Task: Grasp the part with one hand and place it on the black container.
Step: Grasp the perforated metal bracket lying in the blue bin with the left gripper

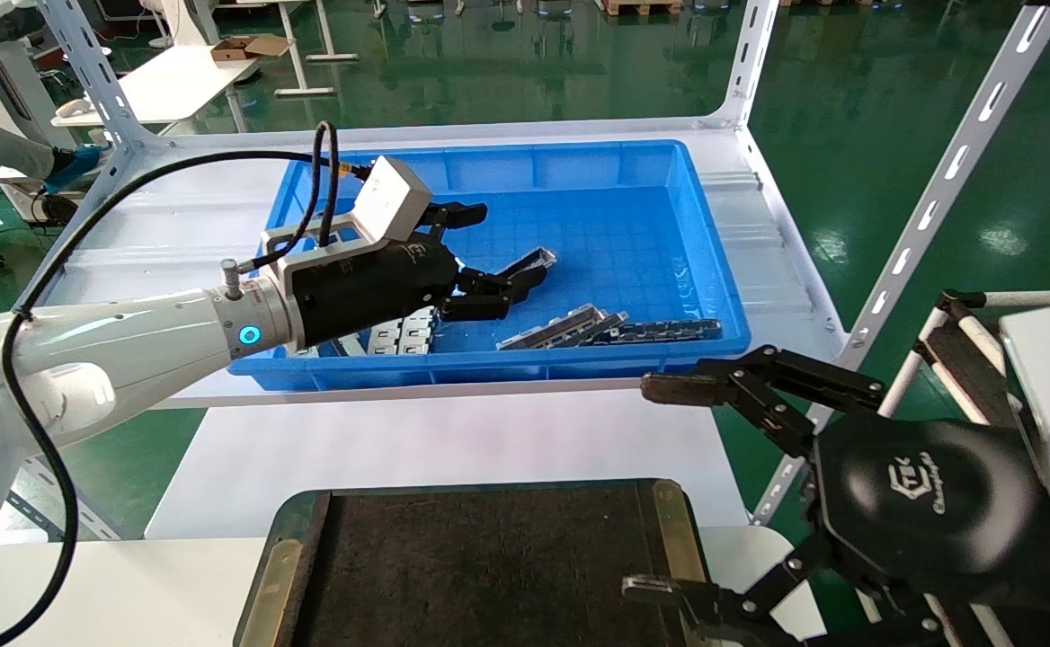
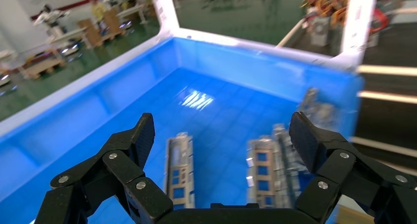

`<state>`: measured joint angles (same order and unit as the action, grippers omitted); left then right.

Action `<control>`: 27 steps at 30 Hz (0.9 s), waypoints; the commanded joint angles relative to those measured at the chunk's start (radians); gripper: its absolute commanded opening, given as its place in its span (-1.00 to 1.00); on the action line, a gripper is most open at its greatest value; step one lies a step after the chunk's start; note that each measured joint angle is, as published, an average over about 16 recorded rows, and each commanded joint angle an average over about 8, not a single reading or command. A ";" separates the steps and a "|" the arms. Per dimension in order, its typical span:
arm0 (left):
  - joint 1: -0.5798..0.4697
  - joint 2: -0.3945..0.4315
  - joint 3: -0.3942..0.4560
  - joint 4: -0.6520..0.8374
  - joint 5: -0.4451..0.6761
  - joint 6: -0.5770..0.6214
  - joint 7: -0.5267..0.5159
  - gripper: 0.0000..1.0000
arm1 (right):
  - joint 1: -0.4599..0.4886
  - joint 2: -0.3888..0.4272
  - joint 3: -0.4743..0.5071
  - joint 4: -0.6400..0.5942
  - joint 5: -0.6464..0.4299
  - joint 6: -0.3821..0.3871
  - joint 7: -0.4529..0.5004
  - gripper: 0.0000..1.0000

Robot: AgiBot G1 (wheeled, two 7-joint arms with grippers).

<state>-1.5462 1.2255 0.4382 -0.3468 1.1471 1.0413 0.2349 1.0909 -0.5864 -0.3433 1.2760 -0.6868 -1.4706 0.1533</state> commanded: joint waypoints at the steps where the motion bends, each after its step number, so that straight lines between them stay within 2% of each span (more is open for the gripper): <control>1: -0.020 0.032 0.000 0.064 0.007 -0.031 0.034 1.00 | 0.000 0.000 0.000 0.000 0.000 0.000 0.000 1.00; 8: -0.054 0.109 -0.002 0.208 0.011 -0.151 0.106 1.00 | 0.000 0.000 0.000 0.000 0.000 0.000 0.000 1.00; 15: -0.051 0.133 0.006 0.245 0.004 -0.197 0.110 1.00 | 0.000 0.000 0.000 0.000 0.000 0.000 0.000 1.00; 16: -0.049 0.134 0.010 0.244 0.005 -0.198 0.107 0.98 | 0.000 0.000 0.000 0.000 0.000 0.000 0.000 1.00; 17: -0.048 0.135 0.014 0.243 0.006 -0.200 0.105 0.84 | 0.000 0.000 0.000 0.000 0.000 0.000 0.000 0.94; 24: -0.040 0.138 0.046 0.229 0.011 -0.224 0.071 -0.86 | 0.000 0.000 0.000 0.000 0.000 0.000 0.000 -0.81; 25: -0.039 0.138 0.051 0.226 0.011 -0.230 0.064 -0.97 | 0.000 0.000 -0.001 0.000 0.000 0.000 0.000 -1.00; 27: -0.035 0.139 0.062 0.220 0.011 -0.242 0.052 -1.00 | 0.000 0.000 -0.001 0.000 0.000 0.000 0.000 -1.00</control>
<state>-1.5806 1.3642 0.5008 -0.1286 1.1574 0.7979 0.2886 1.0910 -0.5862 -0.3439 1.2760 -0.6865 -1.4704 0.1530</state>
